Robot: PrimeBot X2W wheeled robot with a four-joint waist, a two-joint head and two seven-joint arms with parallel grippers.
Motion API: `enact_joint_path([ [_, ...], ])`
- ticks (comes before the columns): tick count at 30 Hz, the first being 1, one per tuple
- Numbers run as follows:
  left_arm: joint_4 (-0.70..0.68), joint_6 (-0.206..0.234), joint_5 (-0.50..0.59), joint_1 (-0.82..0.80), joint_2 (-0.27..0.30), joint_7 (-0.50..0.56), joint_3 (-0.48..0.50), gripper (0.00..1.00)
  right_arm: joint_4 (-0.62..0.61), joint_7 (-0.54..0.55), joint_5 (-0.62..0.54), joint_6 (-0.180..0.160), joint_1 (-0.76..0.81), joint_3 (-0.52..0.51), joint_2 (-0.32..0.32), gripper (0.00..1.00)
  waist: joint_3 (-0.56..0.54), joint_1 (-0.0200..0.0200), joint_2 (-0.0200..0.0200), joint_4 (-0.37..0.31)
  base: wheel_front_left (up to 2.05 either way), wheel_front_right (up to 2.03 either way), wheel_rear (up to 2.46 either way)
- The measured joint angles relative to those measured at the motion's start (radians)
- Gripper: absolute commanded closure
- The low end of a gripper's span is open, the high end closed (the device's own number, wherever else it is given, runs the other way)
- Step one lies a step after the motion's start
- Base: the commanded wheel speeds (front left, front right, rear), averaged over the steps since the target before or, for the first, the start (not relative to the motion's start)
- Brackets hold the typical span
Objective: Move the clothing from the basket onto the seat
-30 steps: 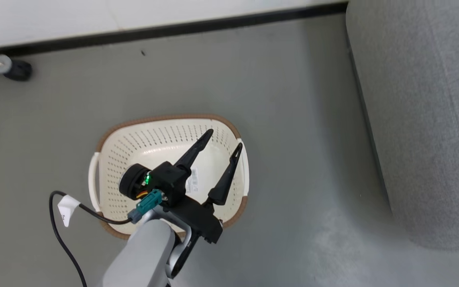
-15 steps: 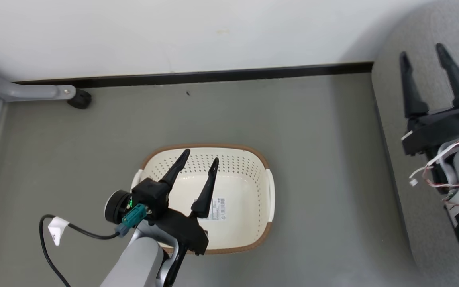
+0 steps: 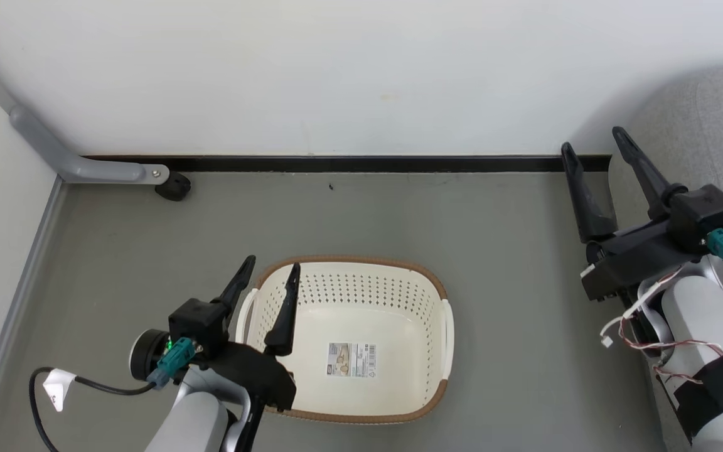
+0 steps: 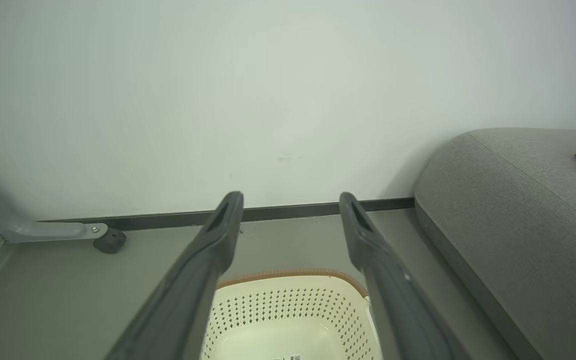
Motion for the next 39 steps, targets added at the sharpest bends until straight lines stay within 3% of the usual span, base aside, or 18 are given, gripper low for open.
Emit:
enact_joint_path([
  [18,0.002,0.043,0.0,0.094,0.031,0.0,0.118,0.0,0.01,0.0,0.069,0.005,0.179,0.002,0.065,0.0,-0.057,0.0001,0.0,-0.013,0.0,0.0,0.0],
  [39,-0.069,0.042,0.03,0.222,0.026,0.0,0.178,0.0,0.025,0.0,0.102,-0.037,0.303,-0.032,0.121,0.0,-0.08,0.0002,0.0001,-0.062,0.0,0.0,0.0],
])
